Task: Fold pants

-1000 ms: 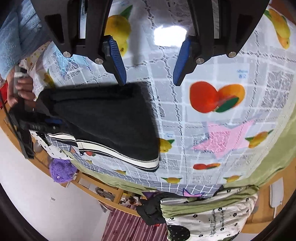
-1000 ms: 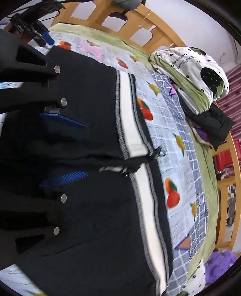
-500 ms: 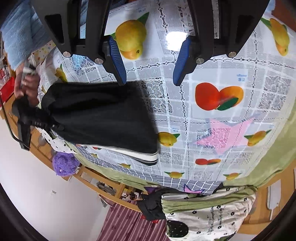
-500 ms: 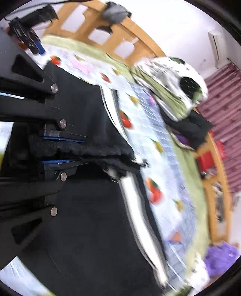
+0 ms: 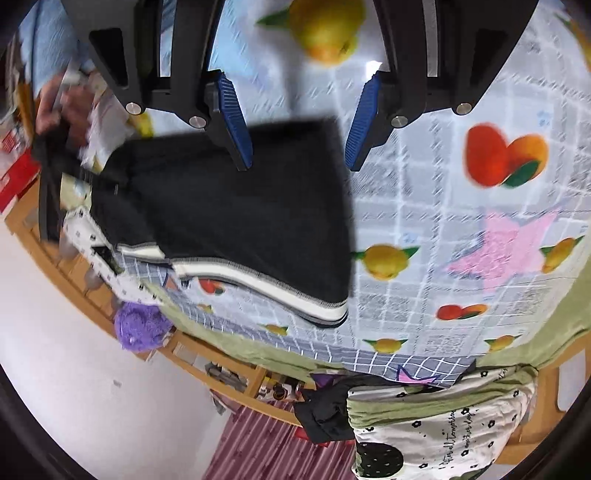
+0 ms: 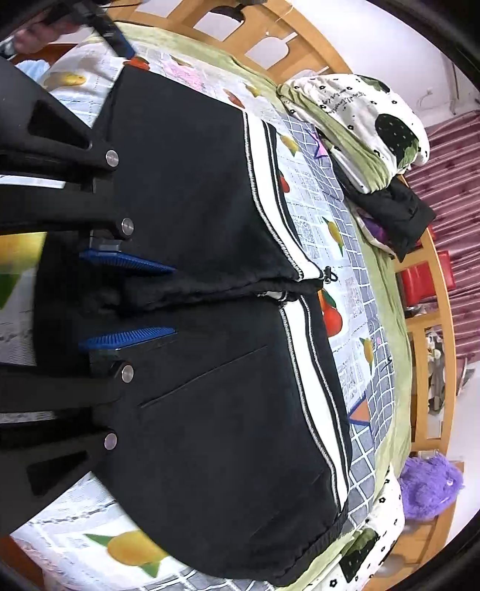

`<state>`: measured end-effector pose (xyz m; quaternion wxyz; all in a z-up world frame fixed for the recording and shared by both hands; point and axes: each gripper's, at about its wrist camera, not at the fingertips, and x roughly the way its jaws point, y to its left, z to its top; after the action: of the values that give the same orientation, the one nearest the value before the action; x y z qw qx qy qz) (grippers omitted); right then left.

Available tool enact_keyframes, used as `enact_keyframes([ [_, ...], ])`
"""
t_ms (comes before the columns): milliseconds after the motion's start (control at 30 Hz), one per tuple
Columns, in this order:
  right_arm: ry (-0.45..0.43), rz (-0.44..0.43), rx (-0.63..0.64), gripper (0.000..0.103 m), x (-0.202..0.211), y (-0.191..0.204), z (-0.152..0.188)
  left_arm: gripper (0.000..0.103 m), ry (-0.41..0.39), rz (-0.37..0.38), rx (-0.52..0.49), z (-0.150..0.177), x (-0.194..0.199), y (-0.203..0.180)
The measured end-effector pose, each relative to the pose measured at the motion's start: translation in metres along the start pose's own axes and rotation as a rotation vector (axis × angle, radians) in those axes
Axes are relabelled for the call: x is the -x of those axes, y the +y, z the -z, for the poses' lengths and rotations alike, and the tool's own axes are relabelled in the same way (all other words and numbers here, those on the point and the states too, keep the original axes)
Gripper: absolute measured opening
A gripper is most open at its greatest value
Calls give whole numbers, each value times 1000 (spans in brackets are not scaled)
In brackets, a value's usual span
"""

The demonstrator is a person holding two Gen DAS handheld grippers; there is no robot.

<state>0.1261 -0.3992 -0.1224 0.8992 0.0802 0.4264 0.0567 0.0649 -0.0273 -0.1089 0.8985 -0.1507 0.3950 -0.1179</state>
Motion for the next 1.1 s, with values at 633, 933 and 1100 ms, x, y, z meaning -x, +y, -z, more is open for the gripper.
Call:
enact_keyframes([
  [633, 22, -7, -168, 44, 48, -53, 46, 48, 119, -7, -27, -47, -75, 11],
  [933, -32, -83, -430, 45, 29, -88, 58, 48, 164, 67, -21, -72, -127, 22],
  [1100, -40, -89, -510, 16, 1, -83, 41, 10, 138, 118, 2, -84, -123, 24],
])
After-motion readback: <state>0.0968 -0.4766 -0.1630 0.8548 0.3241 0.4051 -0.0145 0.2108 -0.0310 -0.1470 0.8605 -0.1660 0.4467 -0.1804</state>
